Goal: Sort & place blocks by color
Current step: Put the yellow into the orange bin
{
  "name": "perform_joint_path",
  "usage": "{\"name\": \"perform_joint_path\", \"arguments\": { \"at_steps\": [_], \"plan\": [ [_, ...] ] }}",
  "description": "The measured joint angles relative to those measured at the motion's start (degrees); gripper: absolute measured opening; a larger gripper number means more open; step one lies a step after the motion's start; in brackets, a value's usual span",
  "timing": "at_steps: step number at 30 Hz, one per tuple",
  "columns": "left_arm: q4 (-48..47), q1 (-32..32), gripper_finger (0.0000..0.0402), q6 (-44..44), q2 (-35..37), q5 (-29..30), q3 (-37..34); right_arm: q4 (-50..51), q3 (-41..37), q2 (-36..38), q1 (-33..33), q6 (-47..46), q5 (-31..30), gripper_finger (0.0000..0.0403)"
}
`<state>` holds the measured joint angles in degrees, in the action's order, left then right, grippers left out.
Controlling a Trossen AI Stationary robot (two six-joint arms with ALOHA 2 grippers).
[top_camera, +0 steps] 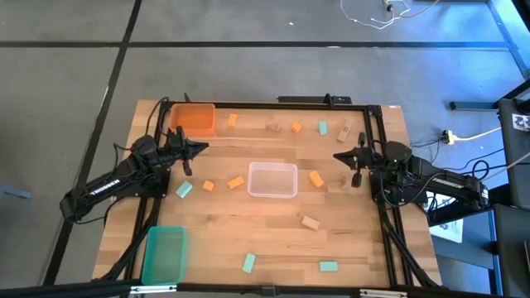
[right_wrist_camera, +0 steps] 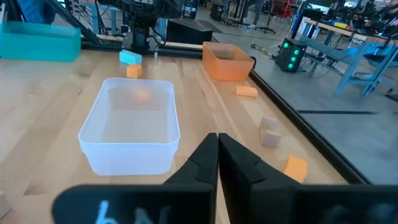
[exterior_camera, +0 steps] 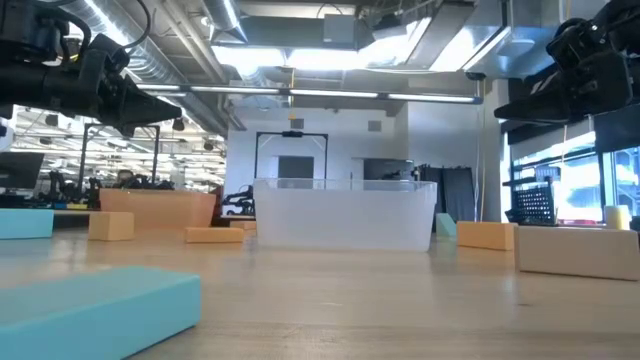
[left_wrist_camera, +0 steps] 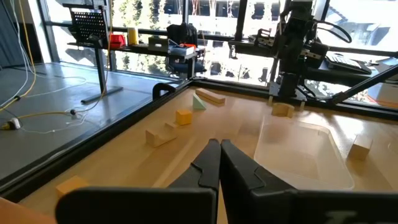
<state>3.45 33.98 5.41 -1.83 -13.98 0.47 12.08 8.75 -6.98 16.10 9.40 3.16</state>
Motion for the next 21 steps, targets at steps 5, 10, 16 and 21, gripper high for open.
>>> {"name": "perform_joint_path", "arguments": {
  "at_steps": [5,10,16,21],
  "plan": [
    [0.0,0.0,0.0,0.0,0.0,0.0,0.0,0.03,0.0,0.0,0.0,2.16,0.0,0.0014],
    [0.01,0.01,0.0,0.01,0.02,0.0,0.0,0.91,-0.01,0.0,0.0,3.08,-0.02,0.0014],
    [0.01,0.0,0.0,0.02,0.01,0.0,0.01,1.45,-0.85,-0.01,0.01,6.45,-0.11,0.0014],
    [0.0,0.0,0.0,0.02,0.01,0.0,0.0,0.57,-3.91,-0.42,0.03,5.81,-3.64,0.0014]
  ]
}}
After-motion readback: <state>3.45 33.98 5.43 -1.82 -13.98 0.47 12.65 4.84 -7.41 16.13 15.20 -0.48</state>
